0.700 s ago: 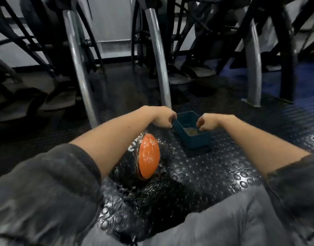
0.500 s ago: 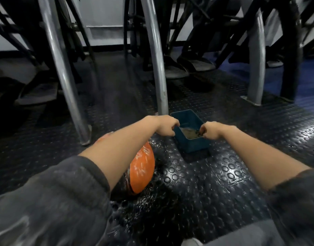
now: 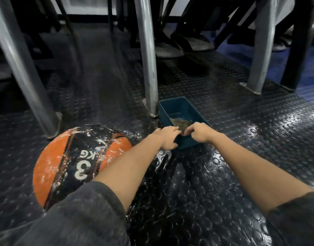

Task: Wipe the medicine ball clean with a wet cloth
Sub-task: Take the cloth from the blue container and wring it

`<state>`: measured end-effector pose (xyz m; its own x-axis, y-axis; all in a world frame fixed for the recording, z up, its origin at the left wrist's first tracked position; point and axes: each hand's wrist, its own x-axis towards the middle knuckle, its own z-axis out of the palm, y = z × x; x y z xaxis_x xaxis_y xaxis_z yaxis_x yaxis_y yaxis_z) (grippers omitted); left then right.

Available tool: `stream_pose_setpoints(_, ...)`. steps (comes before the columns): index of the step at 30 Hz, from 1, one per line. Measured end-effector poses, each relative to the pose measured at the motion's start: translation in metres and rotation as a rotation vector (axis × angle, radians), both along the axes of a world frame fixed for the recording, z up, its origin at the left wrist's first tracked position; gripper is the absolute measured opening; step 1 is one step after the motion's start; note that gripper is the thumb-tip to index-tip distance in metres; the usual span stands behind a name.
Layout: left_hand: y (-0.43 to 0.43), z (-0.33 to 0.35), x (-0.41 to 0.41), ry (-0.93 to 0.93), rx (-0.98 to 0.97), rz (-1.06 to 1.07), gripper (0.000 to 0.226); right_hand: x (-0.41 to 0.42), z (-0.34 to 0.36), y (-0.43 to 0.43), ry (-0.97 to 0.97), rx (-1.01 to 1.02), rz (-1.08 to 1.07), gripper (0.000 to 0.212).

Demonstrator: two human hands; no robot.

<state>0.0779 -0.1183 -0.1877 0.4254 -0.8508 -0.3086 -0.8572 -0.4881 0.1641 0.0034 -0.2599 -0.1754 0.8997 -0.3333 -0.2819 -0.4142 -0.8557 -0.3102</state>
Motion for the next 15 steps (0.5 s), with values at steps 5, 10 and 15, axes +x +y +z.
stream_pose_setpoints(5,0.001,-0.009,-0.007,-0.023,-0.233,0.044,0.037,0.019,-0.012,-0.004,-0.047,-0.022,-0.086,0.025)
stream_pose_setpoints(10,-0.001,-0.018,-0.012,0.086,-0.384,0.16,0.018,0.041,-0.036,-0.004,0.095,-0.027,-0.086,0.044)
stream_pose_setpoints(15,-0.003,-0.02,-0.014,0.053,-0.441,0.199,0.011,0.062,-0.04,-0.018,0.243,0.055,-0.055,0.058)
